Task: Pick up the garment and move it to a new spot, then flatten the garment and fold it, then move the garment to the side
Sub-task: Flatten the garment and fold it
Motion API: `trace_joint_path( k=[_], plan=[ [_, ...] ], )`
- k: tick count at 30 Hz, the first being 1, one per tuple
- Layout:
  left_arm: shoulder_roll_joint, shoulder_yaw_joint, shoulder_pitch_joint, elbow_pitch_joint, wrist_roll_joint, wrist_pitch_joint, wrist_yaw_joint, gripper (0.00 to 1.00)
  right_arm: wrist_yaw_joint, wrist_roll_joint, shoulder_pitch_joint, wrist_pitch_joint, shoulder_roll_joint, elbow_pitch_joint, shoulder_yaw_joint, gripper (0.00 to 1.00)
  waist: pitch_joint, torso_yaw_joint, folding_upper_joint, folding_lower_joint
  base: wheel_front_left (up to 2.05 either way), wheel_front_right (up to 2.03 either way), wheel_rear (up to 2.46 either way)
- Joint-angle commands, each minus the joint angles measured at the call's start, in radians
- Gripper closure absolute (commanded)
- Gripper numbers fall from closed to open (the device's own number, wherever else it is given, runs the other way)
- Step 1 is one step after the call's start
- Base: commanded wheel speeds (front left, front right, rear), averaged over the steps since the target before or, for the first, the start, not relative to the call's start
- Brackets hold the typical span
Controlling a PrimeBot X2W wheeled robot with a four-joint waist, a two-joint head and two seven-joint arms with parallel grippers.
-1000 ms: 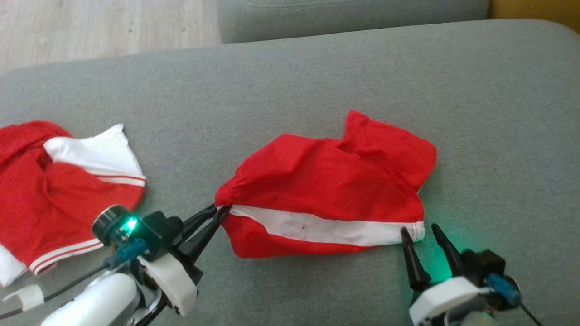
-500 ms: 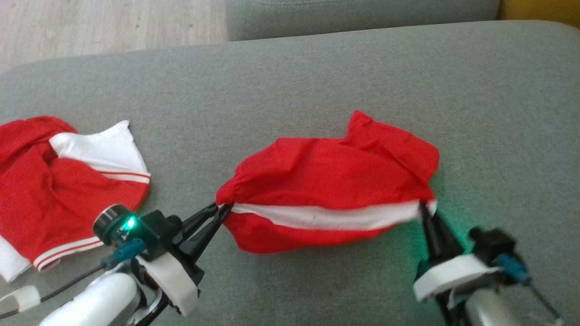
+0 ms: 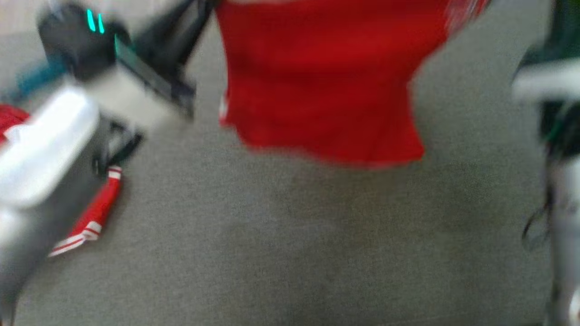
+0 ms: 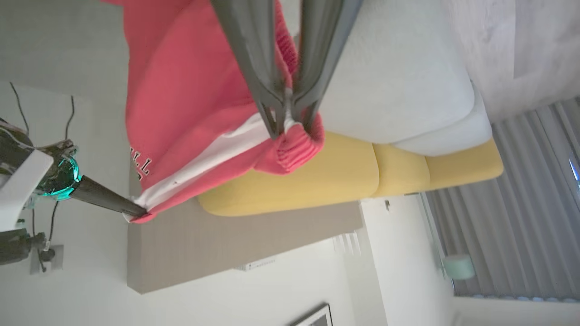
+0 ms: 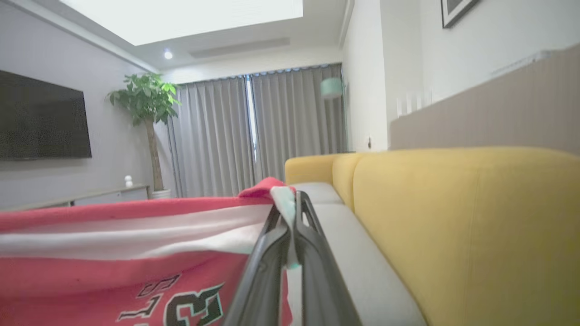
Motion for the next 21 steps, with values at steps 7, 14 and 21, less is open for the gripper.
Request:
trace_joint_path(
  k=[7,14,21],
  plan=[
    [-0.109,0.010,-0.431,0.263,0.063,-0.113,-0.014,1.00,0.008,0.015,-0.410,-0.025,-0.093,0.173,-0.029,1.00,0.130,-0.015,0.0000,-0.0002,0.00,0.00,0.00],
    [-0.164,-0.053,-0.423,0.368,0.052,-0.176,-0.014,1.00,0.008,-0.020,-0.417,-0.048,-0.127,0.270,-0.025,1.00,0.113,-0.018,0.0000,-0.0002,0.00,0.00,0.00],
    [-0.138,-0.095,-0.053,0.301,0.001,-0.178,-0.014,1.00,0.008,-0.024,-0.082,0.050,-0.091,0.315,-0.111,1.00,0.106,-0.016,0.0000,-0.0002,0.00,0.00,0.00]
  ],
)
